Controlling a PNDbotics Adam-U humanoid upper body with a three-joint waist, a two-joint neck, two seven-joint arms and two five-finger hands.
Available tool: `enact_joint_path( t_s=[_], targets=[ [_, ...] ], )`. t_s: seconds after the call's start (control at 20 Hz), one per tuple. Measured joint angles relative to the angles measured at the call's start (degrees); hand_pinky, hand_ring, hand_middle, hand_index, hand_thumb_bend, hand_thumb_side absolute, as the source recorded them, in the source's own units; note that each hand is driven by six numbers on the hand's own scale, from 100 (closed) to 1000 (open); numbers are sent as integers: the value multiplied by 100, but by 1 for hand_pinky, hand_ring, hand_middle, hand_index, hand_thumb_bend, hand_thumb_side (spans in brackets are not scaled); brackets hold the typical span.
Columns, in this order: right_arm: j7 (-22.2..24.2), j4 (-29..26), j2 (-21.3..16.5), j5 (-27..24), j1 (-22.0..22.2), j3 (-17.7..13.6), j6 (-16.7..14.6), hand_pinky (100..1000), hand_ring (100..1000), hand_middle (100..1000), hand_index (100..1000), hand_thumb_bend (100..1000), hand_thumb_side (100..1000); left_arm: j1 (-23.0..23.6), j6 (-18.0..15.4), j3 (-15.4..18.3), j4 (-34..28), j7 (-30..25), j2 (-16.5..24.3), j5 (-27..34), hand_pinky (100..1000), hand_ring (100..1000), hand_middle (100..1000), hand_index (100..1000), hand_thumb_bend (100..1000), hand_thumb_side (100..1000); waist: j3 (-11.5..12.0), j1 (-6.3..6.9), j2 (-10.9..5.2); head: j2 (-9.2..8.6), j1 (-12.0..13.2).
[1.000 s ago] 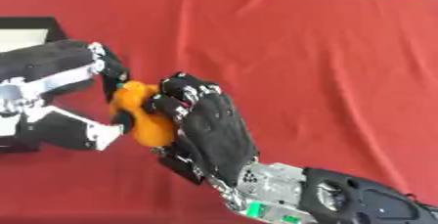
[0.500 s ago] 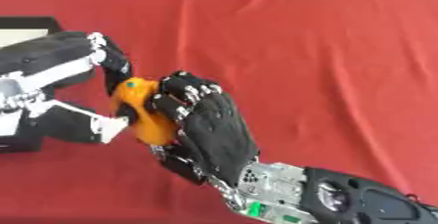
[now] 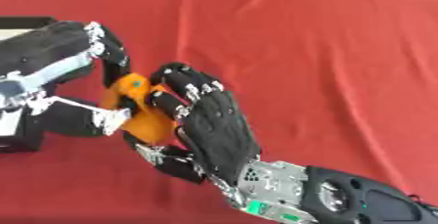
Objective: Pick up the objects with one hand, pass them to the other hand, and then place them into the box on the other side of the table.
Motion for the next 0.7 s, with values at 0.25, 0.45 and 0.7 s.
enact_joint_path(
  t_s=[0.25, 0.45, 0.7],
  targets=[
    [211, 1, -2, 111, 3, 1, 211, 500, 818, 768, 847, 386, 480, 7, -23, 8, -1, -21, 1, -133, 726, 499, 330, 101, 100, 244, 0, 0, 0, 0, 8],
    [336, 1, -2, 252, 3, 0, 336, 523, 836, 785, 865, 456, 464, 11, -27, 29, -2, -17, 1, -196, 721, 495, 317, 100, 100, 244, 1, -1, 0, 0, 16],
    [448, 1, -1, 481, 3, -3, 448, 534, 844, 788, 885, 583, 331, 13, -19, 52, -5, 48, 1, -243, 717, 492, 310, 100, 100, 244, 1, -3, 0, 0, 16]
  ],
)
